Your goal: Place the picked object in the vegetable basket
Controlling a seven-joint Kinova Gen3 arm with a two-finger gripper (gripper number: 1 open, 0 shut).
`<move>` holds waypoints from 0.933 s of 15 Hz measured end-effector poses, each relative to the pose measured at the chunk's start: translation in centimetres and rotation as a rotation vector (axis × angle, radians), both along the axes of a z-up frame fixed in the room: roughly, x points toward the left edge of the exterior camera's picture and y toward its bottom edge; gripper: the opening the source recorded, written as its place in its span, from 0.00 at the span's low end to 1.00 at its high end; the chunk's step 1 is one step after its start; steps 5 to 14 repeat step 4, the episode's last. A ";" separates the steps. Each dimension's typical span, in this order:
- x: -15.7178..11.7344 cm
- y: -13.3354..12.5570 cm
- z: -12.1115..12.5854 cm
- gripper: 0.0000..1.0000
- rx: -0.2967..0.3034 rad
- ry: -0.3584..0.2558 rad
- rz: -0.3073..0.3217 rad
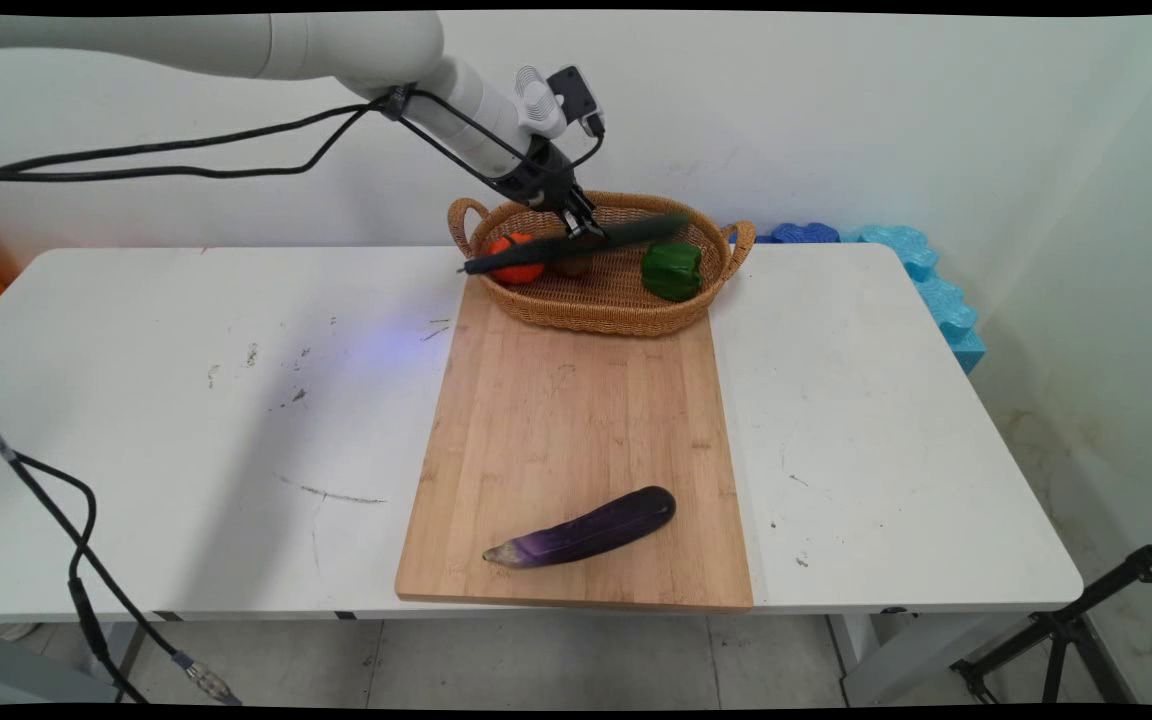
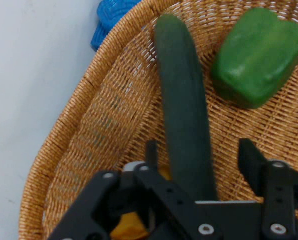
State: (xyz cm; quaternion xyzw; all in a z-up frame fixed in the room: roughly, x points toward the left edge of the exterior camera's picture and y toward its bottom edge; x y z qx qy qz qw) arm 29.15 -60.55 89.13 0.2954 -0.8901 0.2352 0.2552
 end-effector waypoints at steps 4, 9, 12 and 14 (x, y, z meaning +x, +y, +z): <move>0.2 -0.6 -0.7 1.00 0.000 -0.008 -0.006; 0.2 -0.6 -0.7 1.00 0.000 -0.008 -0.006; 0.2 -0.6 -0.7 1.00 0.000 -0.008 -0.006; 0.2 -0.6 -0.7 1.00 0.000 -0.008 -0.006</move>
